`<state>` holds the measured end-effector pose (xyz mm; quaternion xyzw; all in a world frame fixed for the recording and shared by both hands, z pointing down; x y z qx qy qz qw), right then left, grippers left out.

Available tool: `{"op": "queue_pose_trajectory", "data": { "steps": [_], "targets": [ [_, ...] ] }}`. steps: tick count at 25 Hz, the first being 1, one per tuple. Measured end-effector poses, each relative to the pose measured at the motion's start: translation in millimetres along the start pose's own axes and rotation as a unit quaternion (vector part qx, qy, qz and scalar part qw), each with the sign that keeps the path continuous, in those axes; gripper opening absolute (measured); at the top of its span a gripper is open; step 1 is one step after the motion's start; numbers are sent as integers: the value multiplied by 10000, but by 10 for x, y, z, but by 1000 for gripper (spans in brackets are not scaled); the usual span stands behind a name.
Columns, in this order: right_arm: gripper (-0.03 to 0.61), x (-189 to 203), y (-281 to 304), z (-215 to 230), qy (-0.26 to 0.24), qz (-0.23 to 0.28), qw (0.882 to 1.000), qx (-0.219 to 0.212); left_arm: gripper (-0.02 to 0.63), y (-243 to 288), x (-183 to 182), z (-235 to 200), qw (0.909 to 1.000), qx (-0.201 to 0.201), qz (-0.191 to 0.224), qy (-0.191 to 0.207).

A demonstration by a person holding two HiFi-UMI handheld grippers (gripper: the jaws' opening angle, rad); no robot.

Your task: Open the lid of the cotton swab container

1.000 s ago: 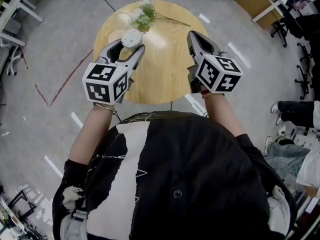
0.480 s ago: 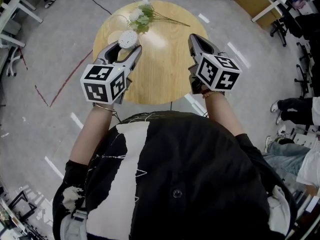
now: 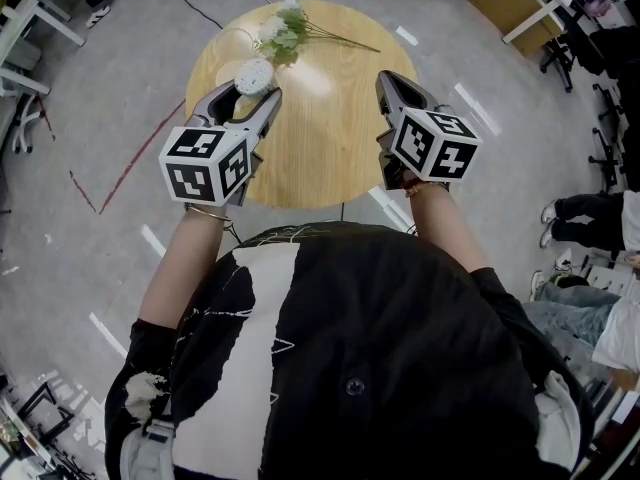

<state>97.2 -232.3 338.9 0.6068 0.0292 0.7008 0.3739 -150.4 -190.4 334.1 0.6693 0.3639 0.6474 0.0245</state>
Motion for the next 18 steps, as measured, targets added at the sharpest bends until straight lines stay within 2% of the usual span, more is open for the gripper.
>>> {"op": "queue_pose_trajectory", "data": {
  "steps": [18],
  "targets": [
    [5, 48, 14, -18, -67, -127, 9999, 10, 252, 7, 1, -18, 10000, 22, -27, 44]
  ]
}}
Point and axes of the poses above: the fingertips, and each gripper's own axes: y forward along the fingers, z to its right, x out of its underside, the point moved 6 cm from there along -y, backward along the fingers, and after that the axes turned 10 degrees about -z, right-handed, at the moved point
